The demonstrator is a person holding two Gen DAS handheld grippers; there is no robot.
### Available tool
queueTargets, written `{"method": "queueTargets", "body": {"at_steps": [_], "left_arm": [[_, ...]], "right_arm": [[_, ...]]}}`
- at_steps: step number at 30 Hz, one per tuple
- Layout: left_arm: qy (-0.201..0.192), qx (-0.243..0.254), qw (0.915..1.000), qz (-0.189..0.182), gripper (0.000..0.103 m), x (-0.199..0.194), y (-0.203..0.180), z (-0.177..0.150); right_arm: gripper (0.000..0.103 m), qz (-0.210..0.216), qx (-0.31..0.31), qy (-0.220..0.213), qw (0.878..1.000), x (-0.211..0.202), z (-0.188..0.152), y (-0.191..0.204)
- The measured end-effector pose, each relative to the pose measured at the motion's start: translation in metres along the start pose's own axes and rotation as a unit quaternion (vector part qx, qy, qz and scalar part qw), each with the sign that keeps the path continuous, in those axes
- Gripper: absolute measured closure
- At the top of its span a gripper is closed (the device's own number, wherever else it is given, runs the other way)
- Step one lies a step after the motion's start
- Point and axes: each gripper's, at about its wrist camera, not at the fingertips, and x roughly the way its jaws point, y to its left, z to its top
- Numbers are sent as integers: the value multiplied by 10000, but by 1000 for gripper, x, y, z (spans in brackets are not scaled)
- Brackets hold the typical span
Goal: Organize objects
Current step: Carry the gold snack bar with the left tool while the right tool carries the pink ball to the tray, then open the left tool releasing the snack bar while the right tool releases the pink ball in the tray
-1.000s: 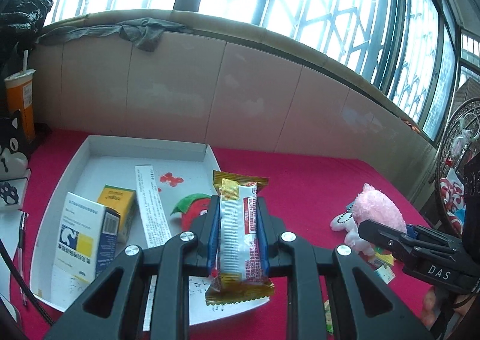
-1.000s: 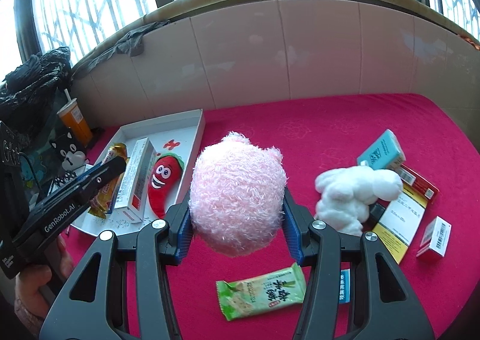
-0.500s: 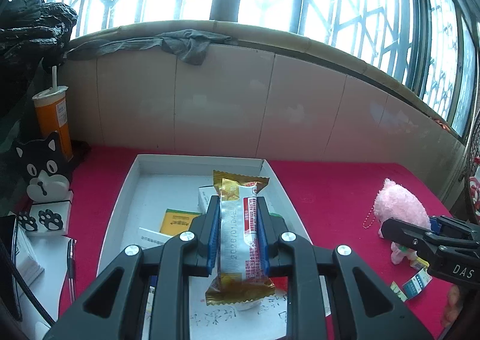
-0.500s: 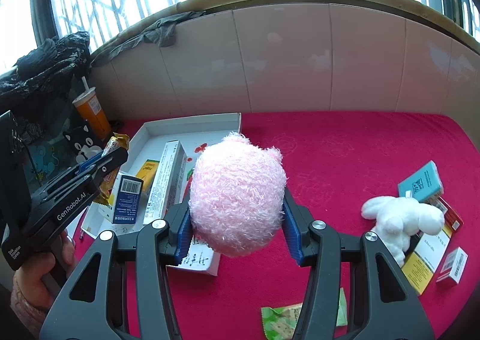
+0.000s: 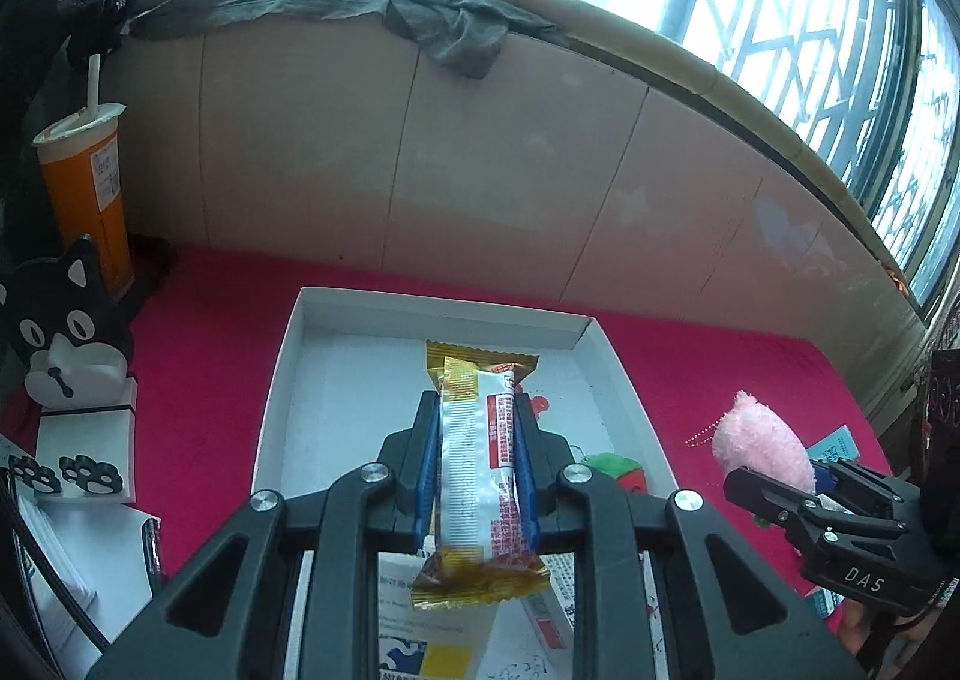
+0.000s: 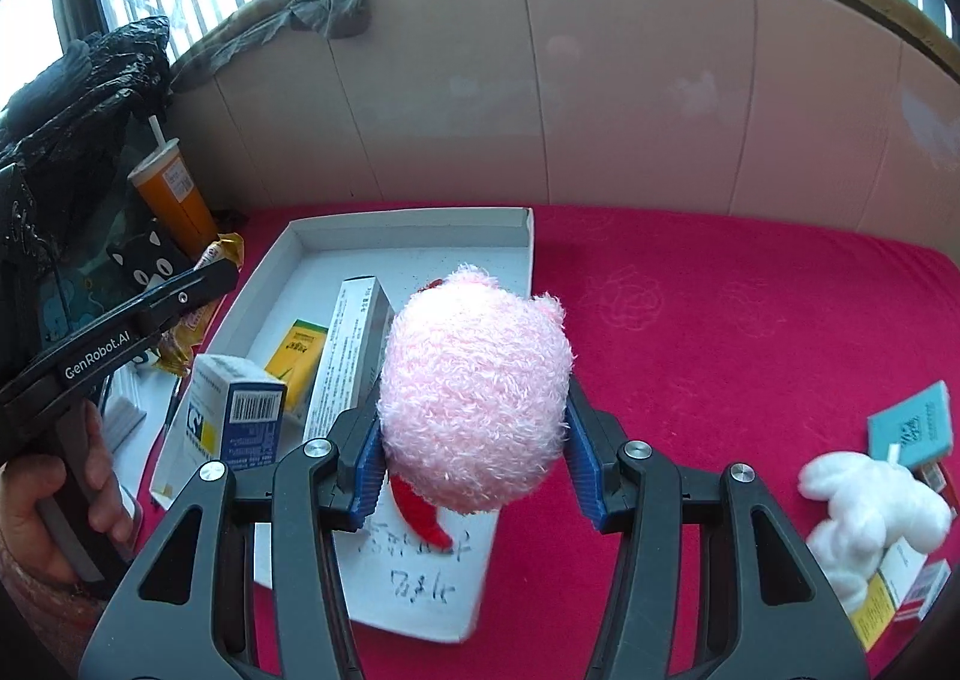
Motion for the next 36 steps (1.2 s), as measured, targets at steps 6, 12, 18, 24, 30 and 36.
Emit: {"method": "queueTargets", "body": {"at_steps": [6,12,18,24,30,36], "left_arm": [[195,-56,9998,13,82,22,8,7],[355,-175,9992,20,81,39,16,6],[264,-284,9992,-51,21,39,21,7],[-217,-374,9987,265,0,19,21,5],[-677,-236,9961,511,0,-12,6,4],[-896,-31,9946,530,0,-32,-16,3]], "right_arm": [[52,-51,-210,142,9997,35,16,15],[52,-53,-104,337,9994,73,32,24],[33,11,46,313,9995,94,34,28],[5,-28,174,54,9998,83,27,21],[0,-140,167,-390,9990,42,13,14],[0,-41,191,-501,9986,11,1,10]]}}
